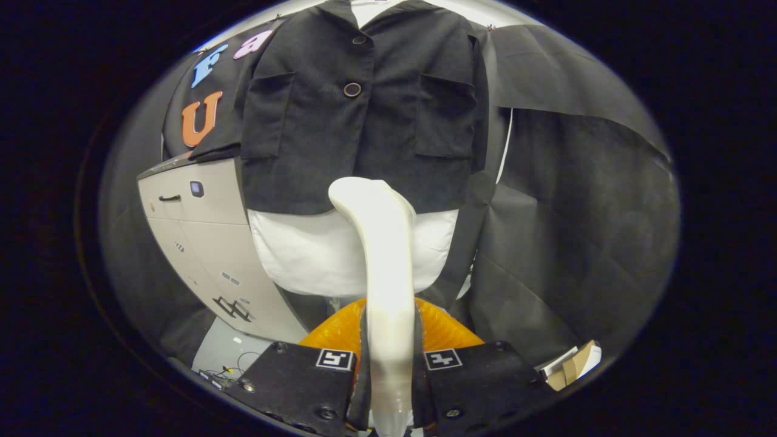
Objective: Iron the clothes twice with a garment steamer, once on the left side and once on the right side.
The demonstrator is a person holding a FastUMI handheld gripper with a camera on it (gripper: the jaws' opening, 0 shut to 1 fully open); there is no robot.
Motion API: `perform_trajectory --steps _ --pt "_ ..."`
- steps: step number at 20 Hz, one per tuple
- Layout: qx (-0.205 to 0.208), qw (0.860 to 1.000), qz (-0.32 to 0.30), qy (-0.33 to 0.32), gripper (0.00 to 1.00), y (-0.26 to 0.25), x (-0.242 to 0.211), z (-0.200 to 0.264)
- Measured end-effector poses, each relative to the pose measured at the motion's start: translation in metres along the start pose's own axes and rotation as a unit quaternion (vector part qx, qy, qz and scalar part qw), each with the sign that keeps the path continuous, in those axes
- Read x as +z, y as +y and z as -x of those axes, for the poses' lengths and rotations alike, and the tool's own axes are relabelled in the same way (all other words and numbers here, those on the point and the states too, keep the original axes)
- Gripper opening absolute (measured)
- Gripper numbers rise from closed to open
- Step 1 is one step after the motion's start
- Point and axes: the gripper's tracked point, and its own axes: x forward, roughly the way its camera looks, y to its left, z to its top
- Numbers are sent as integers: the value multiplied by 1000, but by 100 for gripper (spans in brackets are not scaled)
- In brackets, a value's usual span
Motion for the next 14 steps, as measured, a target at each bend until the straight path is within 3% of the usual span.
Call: perform_trajectory --steps 7,14 --pt "-9 1000 -9 -6 29 -5 -12 80" --pt "23 998 -17 -64 29 -14 16 160"
